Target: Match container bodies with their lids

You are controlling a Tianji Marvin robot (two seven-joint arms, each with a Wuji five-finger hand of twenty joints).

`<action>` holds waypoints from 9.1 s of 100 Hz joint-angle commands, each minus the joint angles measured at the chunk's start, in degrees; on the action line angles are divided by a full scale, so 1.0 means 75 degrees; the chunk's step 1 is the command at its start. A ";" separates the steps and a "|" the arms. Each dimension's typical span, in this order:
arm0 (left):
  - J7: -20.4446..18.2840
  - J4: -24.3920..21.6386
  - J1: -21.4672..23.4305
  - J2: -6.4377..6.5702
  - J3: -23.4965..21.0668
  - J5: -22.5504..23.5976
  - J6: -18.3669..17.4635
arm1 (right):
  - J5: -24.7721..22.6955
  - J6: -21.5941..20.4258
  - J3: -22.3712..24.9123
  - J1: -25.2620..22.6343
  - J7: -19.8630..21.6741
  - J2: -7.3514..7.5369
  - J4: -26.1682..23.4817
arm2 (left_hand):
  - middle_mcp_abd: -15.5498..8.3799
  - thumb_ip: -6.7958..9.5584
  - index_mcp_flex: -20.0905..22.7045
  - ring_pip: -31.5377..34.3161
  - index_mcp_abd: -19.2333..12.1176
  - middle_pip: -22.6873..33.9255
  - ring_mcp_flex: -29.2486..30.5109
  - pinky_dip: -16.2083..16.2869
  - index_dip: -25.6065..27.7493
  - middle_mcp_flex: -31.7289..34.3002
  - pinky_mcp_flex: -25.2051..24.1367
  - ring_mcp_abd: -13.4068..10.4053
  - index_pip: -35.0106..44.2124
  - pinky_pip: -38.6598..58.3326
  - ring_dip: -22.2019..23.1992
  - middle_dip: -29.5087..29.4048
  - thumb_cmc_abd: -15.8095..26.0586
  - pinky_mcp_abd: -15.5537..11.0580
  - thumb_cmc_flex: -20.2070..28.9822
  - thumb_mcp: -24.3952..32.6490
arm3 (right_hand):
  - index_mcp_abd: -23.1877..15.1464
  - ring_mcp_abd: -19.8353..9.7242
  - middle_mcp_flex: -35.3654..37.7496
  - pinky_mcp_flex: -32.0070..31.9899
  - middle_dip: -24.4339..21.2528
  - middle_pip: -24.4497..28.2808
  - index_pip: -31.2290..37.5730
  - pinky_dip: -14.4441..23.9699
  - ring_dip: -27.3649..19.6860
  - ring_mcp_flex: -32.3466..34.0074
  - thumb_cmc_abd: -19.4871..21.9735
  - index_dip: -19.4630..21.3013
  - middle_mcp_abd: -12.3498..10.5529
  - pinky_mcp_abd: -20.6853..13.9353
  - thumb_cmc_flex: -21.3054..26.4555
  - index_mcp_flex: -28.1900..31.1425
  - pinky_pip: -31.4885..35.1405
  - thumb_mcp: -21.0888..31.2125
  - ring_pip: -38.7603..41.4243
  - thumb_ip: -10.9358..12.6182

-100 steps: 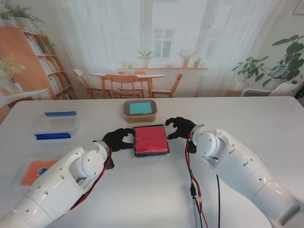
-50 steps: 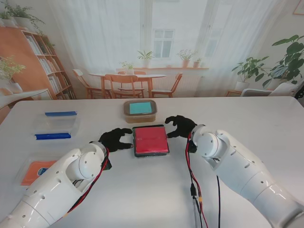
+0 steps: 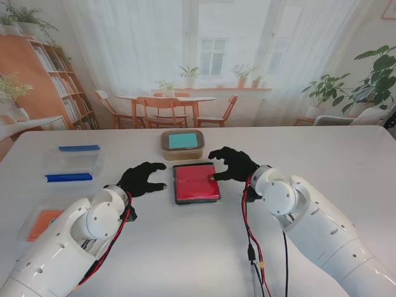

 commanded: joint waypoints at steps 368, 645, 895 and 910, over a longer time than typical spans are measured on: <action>0.0104 -0.0954 0.1825 0.0138 -0.1822 0.0323 -0.1104 | -0.1103 0.0967 -0.3708 0.2045 0.0554 -0.0220 0.0746 | 0.0120 -0.0217 0.0289 -0.0916 -0.0268 -0.0166 -0.0109 -0.0492 -0.0024 -0.0118 -0.0113 0.0098 -0.0265 -0.1355 -0.0875 -0.0495 0.0110 0.0114 -0.0159 -0.0216 | -0.0074 -0.0585 -0.0587 -0.0524 0.0726 -0.5086 -0.0418 -0.0072 -0.0232 -0.0891 -0.0572 -0.0538 -0.0996 0.0064 0.0325 0.1228 -0.5518 0.0424 -0.5942 -0.0194; -0.0035 -0.0819 0.1008 0.0122 -0.0938 0.0263 -0.0375 | -0.1636 -0.1972 -0.3306 0.2754 -0.0901 -0.0185 0.3491 | 0.0126 -0.0222 0.0192 -0.0896 -0.0332 -0.0172 -0.0100 -0.0433 -0.0035 -0.0123 -0.0113 0.0153 -0.0264 -0.1327 -0.0871 -0.0492 0.0126 0.0108 -0.0181 -0.0220 | -0.1597 -0.0607 -0.0512 -0.0152 0.1059 -0.4608 0.0090 -0.0823 -0.1081 -0.0521 -0.0109 -0.0277 -0.1022 0.0268 0.0026 -0.0315 -0.1152 0.0318 -0.3566 -0.0201; -0.0047 -0.0642 0.0733 0.0131 -0.0925 0.0429 -0.0346 | -0.0305 -0.3505 -0.5218 0.4550 -0.2342 -0.1917 0.8043 | 0.0132 -0.0222 0.0200 -0.0862 -0.0356 -0.0167 -0.0080 -0.0452 -0.0038 -0.0103 -0.0113 0.0229 -0.0254 -0.1314 -0.0868 -0.0488 0.0112 0.0120 -0.0181 -0.0221 | -0.1870 -0.0762 -0.0376 0.0281 0.0700 -0.4121 0.0330 -0.1502 -0.1066 -0.0557 0.0306 -0.0324 -0.1013 0.0268 -0.0246 -0.0798 -0.0384 -0.0123 -0.2380 -0.0196; -0.0044 -0.0640 0.0734 0.0130 -0.0918 0.0420 -0.0355 | -0.0325 -0.3552 -0.5194 0.4543 -0.2458 -0.1928 0.8040 | 0.0138 -0.0221 0.0201 -0.0861 -0.0356 -0.0167 -0.0078 -0.0452 -0.0036 -0.0102 -0.0112 0.0237 -0.0251 -0.1310 -0.0868 -0.0489 0.0111 0.0121 -0.0175 -0.0218 | -0.1867 -0.0745 -0.0408 0.0235 0.0612 -0.4116 0.0303 -0.1506 -0.1084 -0.0564 0.0316 -0.0332 -0.1005 0.0316 -0.0387 -0.0870 -0.0384 -0.0183 -0.2394 -0.0199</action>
